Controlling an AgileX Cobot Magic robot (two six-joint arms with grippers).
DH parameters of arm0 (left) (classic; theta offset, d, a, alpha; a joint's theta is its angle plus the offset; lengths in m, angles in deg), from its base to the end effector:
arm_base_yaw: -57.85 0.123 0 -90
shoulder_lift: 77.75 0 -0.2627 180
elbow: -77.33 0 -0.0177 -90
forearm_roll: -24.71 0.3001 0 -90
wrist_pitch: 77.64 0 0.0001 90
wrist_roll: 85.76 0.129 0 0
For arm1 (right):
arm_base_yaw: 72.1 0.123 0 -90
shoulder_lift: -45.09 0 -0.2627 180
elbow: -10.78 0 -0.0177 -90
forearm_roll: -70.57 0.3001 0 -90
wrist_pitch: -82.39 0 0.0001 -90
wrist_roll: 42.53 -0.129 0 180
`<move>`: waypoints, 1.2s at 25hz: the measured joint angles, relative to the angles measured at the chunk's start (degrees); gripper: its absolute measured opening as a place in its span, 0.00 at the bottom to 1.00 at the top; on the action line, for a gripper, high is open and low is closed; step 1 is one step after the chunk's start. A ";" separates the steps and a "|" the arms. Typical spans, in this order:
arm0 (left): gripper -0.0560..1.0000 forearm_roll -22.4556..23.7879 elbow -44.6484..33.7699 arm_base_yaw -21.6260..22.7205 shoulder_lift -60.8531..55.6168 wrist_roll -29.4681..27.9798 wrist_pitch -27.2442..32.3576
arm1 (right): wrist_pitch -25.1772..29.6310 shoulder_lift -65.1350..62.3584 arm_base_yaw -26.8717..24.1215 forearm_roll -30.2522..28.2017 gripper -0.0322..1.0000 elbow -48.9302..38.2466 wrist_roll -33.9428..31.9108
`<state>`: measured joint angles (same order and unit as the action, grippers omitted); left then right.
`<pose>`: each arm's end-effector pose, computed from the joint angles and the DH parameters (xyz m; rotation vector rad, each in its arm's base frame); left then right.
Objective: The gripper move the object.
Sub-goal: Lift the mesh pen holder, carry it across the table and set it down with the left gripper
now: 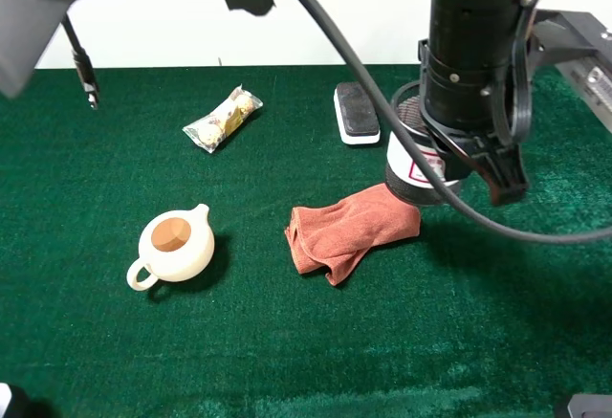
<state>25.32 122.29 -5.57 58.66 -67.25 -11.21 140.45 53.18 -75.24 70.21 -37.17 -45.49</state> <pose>0.2424 -0.4817 0.1947 1.8213 2.0928 -0.1936 0.0965 -0.0060 0.2895 0.1061 1.9886 -0.0095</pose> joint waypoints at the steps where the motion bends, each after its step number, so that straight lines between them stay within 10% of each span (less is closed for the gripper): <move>1: 0.13 0.16 0.00 -0.27 0.00 -0.52 0.00 | 0.00 0.00 0.00 0.00 0.70 0.00 0.00; 20: 0.13 2.35 -5.16 -4.43 0.01 -6.16 -0.59 | 0.00 0.00 0.00 0.00 0.70 0.00 0.00; 30: 0.13 0.74 -5.31 -5.11 4.39 -6.21 -10.52 | 0.00 0.00 0.00 0.00 0.70 0.00 0.00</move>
<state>26.06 116.98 -10.68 63.04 -73.46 -21.73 140.44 53.18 -75.24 70.21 -37.17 -45.49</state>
